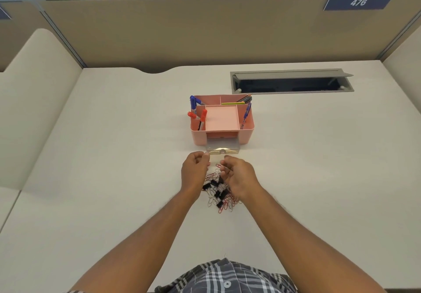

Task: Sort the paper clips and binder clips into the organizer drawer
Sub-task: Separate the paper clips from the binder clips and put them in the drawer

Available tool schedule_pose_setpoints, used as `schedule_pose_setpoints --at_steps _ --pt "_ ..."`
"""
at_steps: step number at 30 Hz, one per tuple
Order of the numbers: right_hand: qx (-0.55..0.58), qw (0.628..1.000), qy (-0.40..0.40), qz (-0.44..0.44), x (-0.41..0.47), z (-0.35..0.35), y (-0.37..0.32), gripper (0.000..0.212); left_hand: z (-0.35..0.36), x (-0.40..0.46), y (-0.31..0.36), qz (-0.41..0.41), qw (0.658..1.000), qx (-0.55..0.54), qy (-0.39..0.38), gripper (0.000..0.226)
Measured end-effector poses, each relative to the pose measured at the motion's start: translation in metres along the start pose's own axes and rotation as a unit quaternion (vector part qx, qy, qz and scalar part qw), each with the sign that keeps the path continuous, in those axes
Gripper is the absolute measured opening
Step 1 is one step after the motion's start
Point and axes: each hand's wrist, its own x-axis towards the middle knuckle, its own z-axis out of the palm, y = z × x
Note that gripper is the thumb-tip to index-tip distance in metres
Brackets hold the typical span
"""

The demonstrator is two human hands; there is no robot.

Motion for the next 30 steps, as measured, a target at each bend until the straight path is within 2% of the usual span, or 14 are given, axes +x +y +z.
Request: schedule_pose_setpoints --at_steps 2,3,6,8,13,16,19,21,25,30 --pt "-0.138 0.988 0.036 -0.063 0.003 -0.015 -0.009 0.016 -0.010 0.000 -0.007 0.044 0.993 0.107 0.012 0.019" --pt "-0.237 0.964 0.061 -0.107 0.005 -0.026 -0.013 0.018 -0.015 0.000 -0.011 0.069 0.983 0.171 0.010 0.021" --pt "-0.502 0.831 0.102 -0.217 0.012 -0.052 -0.016 0.023 -0.024 0.003 -0.020 0.116 0.937 0.326 -0.039 0.022" --pt "-0.582 0.772 0.078 -0.241 0.017 -0.058 -0.010 0.022 -0.023 0.003 -0.021 0.133 0.909 0.387 -0.076 0.020" --pt "-0.670 0.683 0.021 -0.290 0.029 -0.047 0.009 0.027 -0.014 0.004 -0.018 0.157 0.867 0.459 -0.111 0.018" --pt "-0.693 0.651 0.010 -0.309 0.034 -0.035 0.011 0.027 -0.011 0.002 -0.018 0.177 0.849 0.485 -0.111 0.012" --pt "-0.729 0.604 0.000 -0.324 0.036 -0.031 0.014 0.029 -0.012 0.000 -0.020 0.192 0.845 0.485 -0.113 0.013" --pt "-0.740 0.587 -0.001 -0.329 0.037 -0.031 0.016 0.027 -0.012 0.000 -0.020 0.196 0.846 0.483 -0.114 0.018" --pt "-0.751 0.572 0.002 -0.329 0.036 -0.032 0.018 0.015 -0.011 0.000 -0.020 0.208 0.839 0.491 -0.112 0.015" --pt "-0.749 0.583 -0.022 -0.313 0.035 -0.033 0.015 0.007 -0.011 -0.002 -0.020 0.213 0.835 0.493 -0.119 0.014"
